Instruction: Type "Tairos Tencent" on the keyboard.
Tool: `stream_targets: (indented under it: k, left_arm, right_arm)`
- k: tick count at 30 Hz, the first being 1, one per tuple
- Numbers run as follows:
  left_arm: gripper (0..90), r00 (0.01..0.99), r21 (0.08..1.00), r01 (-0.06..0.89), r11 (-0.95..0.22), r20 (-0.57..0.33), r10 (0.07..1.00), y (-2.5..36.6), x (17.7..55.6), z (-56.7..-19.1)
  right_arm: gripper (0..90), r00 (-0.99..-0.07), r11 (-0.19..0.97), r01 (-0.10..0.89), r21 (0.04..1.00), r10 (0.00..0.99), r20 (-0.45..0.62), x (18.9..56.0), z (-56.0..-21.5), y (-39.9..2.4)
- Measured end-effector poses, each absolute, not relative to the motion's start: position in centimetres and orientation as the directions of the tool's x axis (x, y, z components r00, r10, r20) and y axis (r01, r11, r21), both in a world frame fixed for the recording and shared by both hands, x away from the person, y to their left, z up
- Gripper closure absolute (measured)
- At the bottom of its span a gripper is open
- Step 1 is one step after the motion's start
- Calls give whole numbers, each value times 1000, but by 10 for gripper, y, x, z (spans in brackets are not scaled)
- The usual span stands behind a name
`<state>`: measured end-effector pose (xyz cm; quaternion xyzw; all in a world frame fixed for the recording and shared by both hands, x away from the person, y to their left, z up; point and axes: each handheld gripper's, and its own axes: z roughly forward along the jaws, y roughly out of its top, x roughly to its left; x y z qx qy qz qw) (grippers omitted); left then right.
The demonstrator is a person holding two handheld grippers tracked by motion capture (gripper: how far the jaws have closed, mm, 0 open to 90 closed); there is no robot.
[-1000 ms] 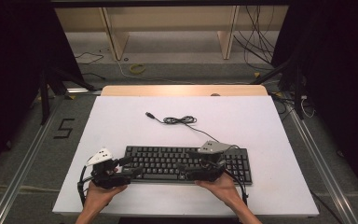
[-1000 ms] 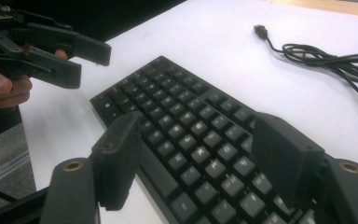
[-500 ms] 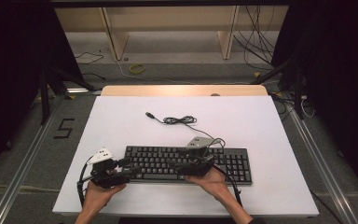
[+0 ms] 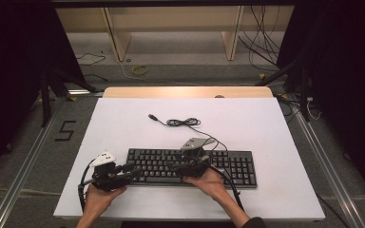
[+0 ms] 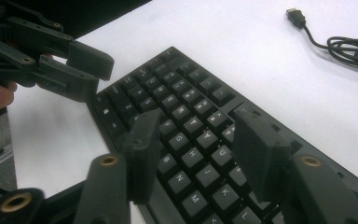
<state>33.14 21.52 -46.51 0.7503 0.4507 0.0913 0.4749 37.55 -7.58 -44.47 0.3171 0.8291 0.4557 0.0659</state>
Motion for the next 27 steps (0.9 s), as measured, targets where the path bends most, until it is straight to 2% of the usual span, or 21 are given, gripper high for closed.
stream_targets:
  k: [15, 20, 24, 27]
  left_arm:
    - [837, 534, 755, 629, -187, -245, 810, 216, 334, -470]
    - [887, 529, 747, 635, -196, -236, 815, 217, 335, -471]
    - [893, 518, 737, 645, -203, -227, 824, 218, 337, -473]
    - [893, 515, 732, 648, -211, -218, 829, 218, 339, -474]
  right_arm:
    - [759, -795, 421, 480, 769, 580, 179, 385, -450, -52]
    - [838, -788, 432, 491, 756, 591, 173, 390, -454, -44]
    - [898, -784, 443, 499, 745, 597, 170, 393, -457, -40]
    - [900, -781, 447, 505, 738, 600, 171, 395, -460, -38]
